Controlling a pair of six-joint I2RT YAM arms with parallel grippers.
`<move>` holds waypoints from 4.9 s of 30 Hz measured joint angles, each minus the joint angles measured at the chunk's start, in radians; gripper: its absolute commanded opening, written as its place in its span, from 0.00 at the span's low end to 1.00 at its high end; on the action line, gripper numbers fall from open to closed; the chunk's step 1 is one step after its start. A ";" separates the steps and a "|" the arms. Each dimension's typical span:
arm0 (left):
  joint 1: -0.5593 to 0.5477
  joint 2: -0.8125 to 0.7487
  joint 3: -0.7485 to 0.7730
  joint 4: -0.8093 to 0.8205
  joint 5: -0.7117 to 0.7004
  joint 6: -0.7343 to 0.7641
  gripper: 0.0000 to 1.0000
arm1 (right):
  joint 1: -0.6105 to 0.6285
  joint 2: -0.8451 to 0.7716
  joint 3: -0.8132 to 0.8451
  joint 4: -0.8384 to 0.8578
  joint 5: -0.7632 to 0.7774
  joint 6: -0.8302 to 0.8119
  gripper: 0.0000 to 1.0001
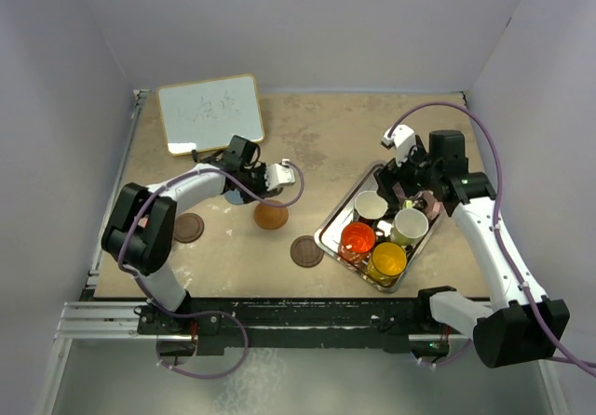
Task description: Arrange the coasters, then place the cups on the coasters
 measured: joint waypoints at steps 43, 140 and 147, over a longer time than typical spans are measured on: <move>-0.066 0.007 0.000 -0.137 0.132 0.019 0.78 | -0.001 0.005 0.000 -0.007 0.021 -0.021 1.00; -0.146 0.087 0.054 0.127 0.042 -0.214 0.75 | -0.001 0.029 0.000 -0.022 0.029 -0.042 1.00; -0.146 0.104 0.070 0.060 0.041 -0.196 0.67 | -0.001 0.032 0.000 -0.023 0.030 -0.042 1.00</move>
